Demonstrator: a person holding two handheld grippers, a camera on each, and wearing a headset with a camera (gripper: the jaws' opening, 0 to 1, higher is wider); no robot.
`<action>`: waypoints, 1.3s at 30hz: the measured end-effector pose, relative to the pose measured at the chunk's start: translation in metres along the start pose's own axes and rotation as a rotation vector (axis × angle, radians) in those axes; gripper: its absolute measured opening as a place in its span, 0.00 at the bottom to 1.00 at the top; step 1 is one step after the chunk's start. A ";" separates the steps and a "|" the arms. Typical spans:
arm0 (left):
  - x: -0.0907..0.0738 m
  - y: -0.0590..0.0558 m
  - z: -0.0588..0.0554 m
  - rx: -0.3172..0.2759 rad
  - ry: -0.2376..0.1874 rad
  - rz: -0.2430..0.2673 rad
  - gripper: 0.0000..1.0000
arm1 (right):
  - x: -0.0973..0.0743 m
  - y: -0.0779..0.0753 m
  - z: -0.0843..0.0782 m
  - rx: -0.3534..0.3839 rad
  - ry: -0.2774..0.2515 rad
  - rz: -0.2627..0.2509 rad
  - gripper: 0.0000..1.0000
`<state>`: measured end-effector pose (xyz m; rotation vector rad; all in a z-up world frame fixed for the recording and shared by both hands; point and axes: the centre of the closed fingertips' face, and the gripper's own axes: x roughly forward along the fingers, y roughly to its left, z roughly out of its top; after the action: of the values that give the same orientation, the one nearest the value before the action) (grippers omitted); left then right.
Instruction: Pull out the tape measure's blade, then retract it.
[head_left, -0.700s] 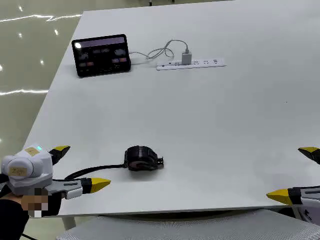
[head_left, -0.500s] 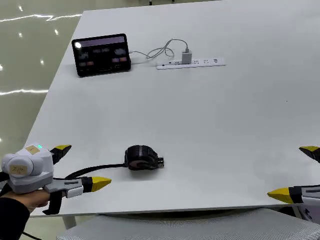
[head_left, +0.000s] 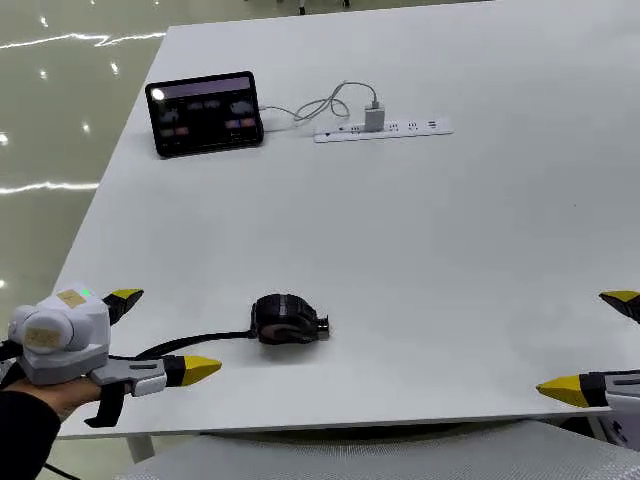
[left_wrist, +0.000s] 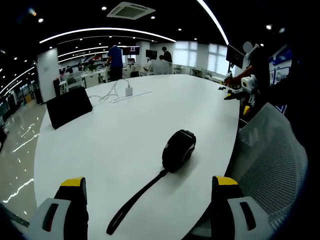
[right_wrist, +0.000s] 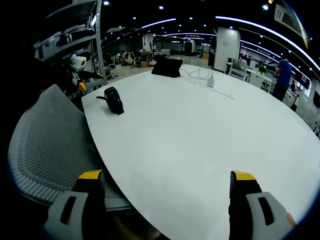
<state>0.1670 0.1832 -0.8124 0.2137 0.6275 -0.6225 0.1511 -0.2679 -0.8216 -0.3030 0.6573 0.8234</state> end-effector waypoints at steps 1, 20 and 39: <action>0.001 -0.001 0.002 -0.005 -0.002 -0.007 1.00 | 0.001 -0.001 0.001 -0.001 0.004 0.001 1.00; 0.053 -0.032 0.036 0.274 0.137 -0.219 1.00 | 0.048 0.024 0.050 -0.155 -0.016 0.149 1.00; 0.093 -0.080 0.036 0.485 0.297 -0.435 0.71 | 0.109 0.081 0.095 -0.339 -0.030 0.335 1.00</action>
<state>0.1952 0.0612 -0.8403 0.6416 0.8103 -1.1758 0.1841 -0.1054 -0.8196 -0.4939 0.5453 1.2629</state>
